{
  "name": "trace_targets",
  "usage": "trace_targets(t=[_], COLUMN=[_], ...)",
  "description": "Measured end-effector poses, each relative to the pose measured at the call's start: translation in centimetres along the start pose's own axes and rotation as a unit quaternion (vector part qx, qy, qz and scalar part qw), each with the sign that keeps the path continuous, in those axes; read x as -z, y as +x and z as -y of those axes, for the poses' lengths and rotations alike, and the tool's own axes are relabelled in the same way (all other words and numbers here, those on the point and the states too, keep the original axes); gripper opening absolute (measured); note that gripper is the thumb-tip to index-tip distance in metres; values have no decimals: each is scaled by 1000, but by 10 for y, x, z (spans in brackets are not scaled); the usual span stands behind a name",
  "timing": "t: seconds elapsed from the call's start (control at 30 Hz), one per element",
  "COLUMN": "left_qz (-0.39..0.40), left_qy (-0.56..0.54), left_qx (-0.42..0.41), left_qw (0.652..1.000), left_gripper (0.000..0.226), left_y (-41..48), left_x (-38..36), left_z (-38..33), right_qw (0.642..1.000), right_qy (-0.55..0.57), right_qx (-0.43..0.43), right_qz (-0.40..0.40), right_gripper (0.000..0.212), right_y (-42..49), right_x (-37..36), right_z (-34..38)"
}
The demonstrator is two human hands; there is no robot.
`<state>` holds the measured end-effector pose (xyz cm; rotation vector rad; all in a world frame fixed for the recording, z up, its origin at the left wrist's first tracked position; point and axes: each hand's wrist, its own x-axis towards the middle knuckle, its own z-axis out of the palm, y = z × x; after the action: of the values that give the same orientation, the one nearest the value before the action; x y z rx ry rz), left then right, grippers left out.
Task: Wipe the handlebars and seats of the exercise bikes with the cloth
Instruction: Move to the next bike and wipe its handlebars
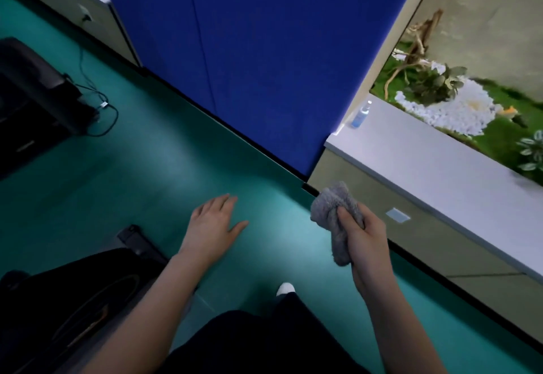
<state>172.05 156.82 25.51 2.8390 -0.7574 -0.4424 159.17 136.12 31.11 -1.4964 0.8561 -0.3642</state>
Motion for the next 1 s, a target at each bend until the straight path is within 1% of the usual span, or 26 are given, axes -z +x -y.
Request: trace_targets(t=[0.07, 0.2, 0.3, 0.37, 0.4, 0.53, 0.63, 0.73, 0.83, 0.93, 1.0], left_qz=[-21, -42, -49, -52, -51, -46, -59, -80, -95, -107, -116], left_qy=[-2, -17, -14, -16, -17, -36, -47, -48, -59, -53, -61], left_qx=[9, 29, 48, 62, 68, 96, 109, 126, 146, 178, 212], left_qw=[1000, 999, 998, 997, 996, 994, 991, 988, 983, 977, 968], left_gripper=[64, 64, 64, 64, 64, 64, 64, 64, 64, 63, 62], left_y=[16, 38, 51, 62, 68, 98, 130, 162, 184, 196, 199], left_x=[6, 18, 24, 29, 30, 36, 45, 59, 77, 91, 96], left_z=[-21, -42, -46, -44, -41, -22, 1, 32, 65, 99, 119], right_qw=[1000, 999, 999, 1000, 1000, 998, 994, 989, 980, 970, 962], right_qy=[13, 33, 31, 7, -8, -38, -54, -51, -50, -75, -88], right_qx=[-7, -12, -6, 1, 2, 8, 35, 33, 30, 48, 55], right_qz=[-4, -10, -5, 7, 16, 58, 89, 134, 192, 227, 254], right_gripper=[19, 16, 14, 18, 17, 18, 19, 17, 27, 24, 25], right_y=[28, 77, 108, 127, 137, 171, 191, 209, 226, 242, 249], right_x=[20, 45, 46, 37, 29, -16, -63, -112, -159, -203, -230], right_z=[9, 21, 30, 37, 40, 55, 70, 87, 104, 120, 125])
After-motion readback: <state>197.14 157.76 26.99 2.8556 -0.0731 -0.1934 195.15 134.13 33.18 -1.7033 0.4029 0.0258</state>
